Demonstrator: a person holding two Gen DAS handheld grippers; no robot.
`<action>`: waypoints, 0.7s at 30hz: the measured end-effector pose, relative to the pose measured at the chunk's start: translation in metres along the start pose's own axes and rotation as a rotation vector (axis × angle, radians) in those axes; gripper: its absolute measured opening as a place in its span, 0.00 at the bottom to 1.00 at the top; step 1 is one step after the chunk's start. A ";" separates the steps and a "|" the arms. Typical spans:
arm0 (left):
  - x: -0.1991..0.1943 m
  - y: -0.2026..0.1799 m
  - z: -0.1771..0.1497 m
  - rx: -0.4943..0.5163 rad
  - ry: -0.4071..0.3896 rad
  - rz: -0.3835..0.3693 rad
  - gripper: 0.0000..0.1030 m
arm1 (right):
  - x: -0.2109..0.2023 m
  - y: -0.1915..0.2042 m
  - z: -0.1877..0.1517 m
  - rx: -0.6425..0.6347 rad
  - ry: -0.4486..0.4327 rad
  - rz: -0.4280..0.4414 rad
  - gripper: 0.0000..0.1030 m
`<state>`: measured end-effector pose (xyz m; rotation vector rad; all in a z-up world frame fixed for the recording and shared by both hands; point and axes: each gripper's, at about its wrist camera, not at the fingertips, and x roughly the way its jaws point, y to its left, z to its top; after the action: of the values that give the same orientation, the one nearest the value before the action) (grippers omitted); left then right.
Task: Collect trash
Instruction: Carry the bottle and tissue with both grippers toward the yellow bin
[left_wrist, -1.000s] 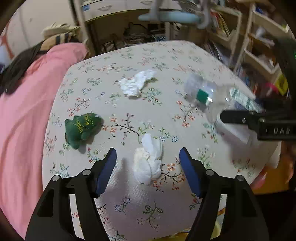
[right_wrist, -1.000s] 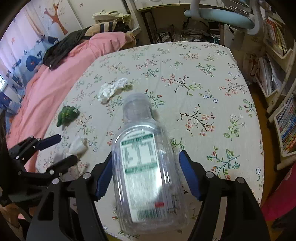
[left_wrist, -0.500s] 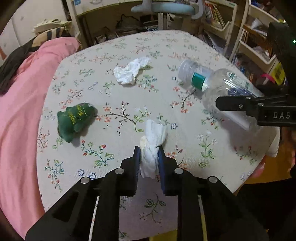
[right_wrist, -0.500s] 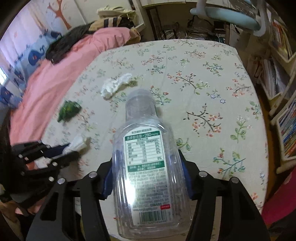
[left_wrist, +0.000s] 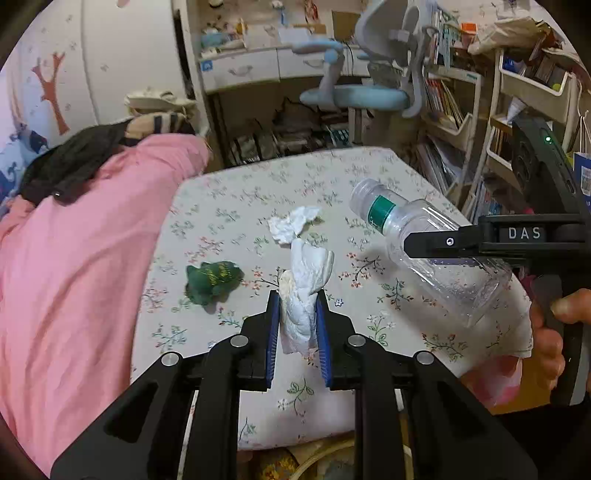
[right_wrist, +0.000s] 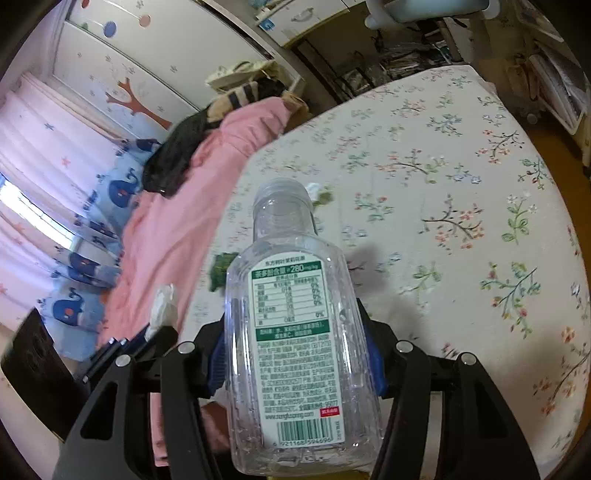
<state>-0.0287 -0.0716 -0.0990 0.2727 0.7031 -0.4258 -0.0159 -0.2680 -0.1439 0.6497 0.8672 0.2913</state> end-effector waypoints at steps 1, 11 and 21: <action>-0.004 0.000 0.000 -0.001 -0.009 0.007 0.17 | -0.003 0.003 -0.002 -0.005 -0.004 0.006 0.55; -0.043 -0.004 -0.015 -0.038 -0.064 0.035 0.18 | -0.017 0.018 -0.018 -0.005 -0.042 0.104 0.55; -0.072 -0.010 -0.035 -0.036 -0.098 0.051 0.18 | -0.025 0.034 -0.042 0.002 -0.058 0.185 0.56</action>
<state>-0.1017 -0.0466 -0.0772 0.2341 0.6062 -0.3753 -0.0637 -0.2365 -0.1274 0.7385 0.7537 0.4357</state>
